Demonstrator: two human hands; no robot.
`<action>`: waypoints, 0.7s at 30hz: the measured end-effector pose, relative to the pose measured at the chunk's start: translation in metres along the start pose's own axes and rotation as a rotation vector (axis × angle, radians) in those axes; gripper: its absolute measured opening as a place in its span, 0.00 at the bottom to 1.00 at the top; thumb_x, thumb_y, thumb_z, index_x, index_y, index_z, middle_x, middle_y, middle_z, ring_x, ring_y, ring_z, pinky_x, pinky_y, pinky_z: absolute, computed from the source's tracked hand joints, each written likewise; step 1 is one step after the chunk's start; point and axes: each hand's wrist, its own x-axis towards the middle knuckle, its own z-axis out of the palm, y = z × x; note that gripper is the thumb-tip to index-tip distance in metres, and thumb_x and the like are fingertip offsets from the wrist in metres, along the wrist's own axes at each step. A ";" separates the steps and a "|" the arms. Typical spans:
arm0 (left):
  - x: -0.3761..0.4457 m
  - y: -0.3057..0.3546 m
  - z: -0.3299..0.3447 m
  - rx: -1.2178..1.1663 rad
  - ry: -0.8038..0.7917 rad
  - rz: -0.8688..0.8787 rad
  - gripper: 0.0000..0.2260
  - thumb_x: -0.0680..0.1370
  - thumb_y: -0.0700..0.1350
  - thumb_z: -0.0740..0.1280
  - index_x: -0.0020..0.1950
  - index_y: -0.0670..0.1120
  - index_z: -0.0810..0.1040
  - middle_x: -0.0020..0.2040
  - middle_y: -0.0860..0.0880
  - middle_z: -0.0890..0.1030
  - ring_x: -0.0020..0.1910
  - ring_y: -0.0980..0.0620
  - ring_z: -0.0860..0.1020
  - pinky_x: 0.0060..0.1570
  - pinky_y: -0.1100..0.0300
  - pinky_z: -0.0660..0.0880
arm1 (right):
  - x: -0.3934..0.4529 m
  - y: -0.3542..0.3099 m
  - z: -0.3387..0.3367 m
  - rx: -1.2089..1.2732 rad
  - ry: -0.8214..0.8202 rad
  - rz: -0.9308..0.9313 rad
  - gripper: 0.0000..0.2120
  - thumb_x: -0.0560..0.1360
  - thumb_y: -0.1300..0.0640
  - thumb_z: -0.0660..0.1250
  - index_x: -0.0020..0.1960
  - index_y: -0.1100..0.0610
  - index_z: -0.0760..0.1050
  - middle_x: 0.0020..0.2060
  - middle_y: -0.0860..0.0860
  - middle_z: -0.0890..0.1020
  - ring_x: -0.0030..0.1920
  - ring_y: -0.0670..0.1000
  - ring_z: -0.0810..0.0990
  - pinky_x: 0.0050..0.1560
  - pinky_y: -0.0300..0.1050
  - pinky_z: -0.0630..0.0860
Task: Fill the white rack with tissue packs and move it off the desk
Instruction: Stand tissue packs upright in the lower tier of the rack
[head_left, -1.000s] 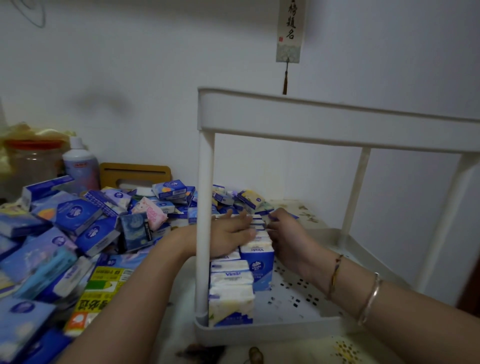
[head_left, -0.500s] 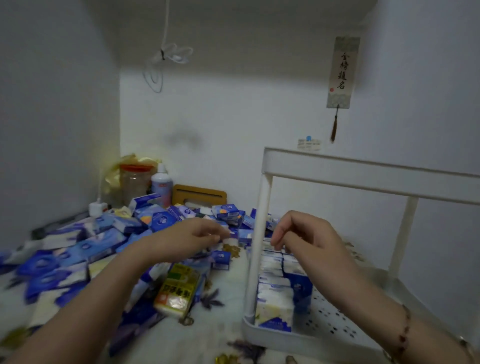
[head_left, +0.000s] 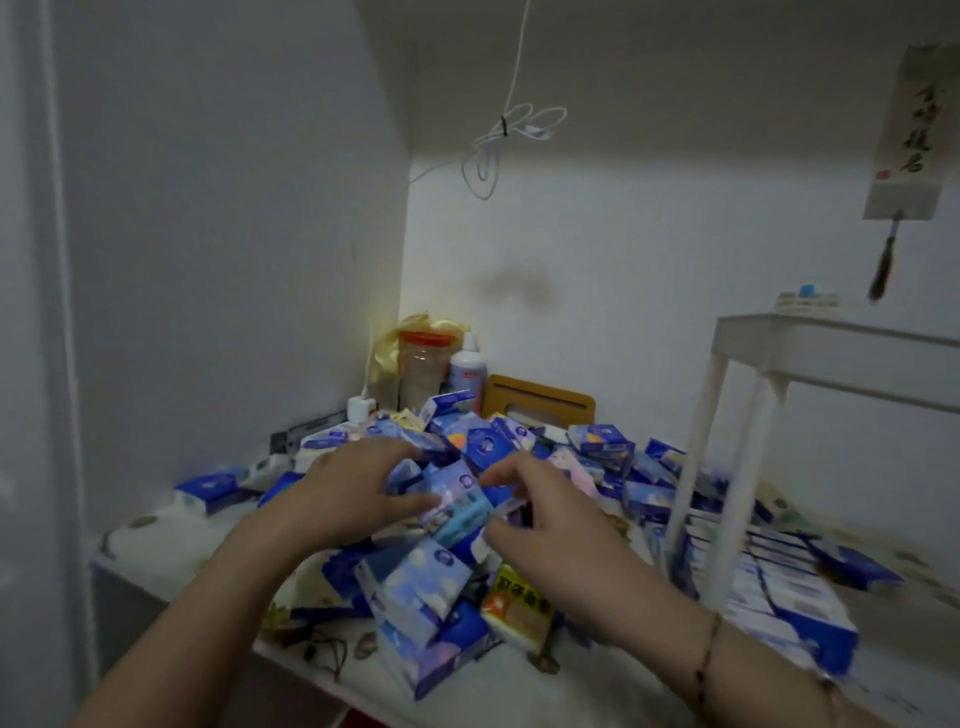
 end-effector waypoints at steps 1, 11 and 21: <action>-0.004 -0.009 0.002 0.057 -0.055 -0.060 0.33 0.71 0.70 0.62 0.72 0.56 0.64 0.73 0.54 0.67 0.69 0.51 0.67 0.66 0.49 0.67 | 0.011 0.004 0.010 -0.052 -0.057 0.032 0.14 0.76 0.53 0.63 0.61 0.48 0.67 0.57 0.46 0.70 0.47 0.43 0.72 0.41 0.35 0.69; -0.006 -0.043 0.049 0.005 -0.030 -0.220 0.42 0.71 0.72 0.58 0.78 0.58 0.45 0.79 0.54 0.41 0.76 0.41 0.48 0.73 0.43 0.55 | 0.105 0.051 0.063 -0.188 -0.128 0.411 0.37 0.74 0.40 0.63 0.73 0.59 0.54 0.70 0.61 0.57 0.59 0.63 0.69 0.54 0.53 0.70; 0.039 -0.052 0.046 0.071 0.199 -0.251 0.23 0.73 0.61 0.65 0.65 0.55 0.66 0.63 0.50 0.71 0.62 0.42 0.66 0.60 0.49 0.67 | 0.136 0.063 0.048 -0.432 -0.117 0.231 0.53 0.63 0.36 0.74 0.76 0.46 0.45 0.76 0.53 0.46 0.75 0.63 0.49 0.70 0.65 0.59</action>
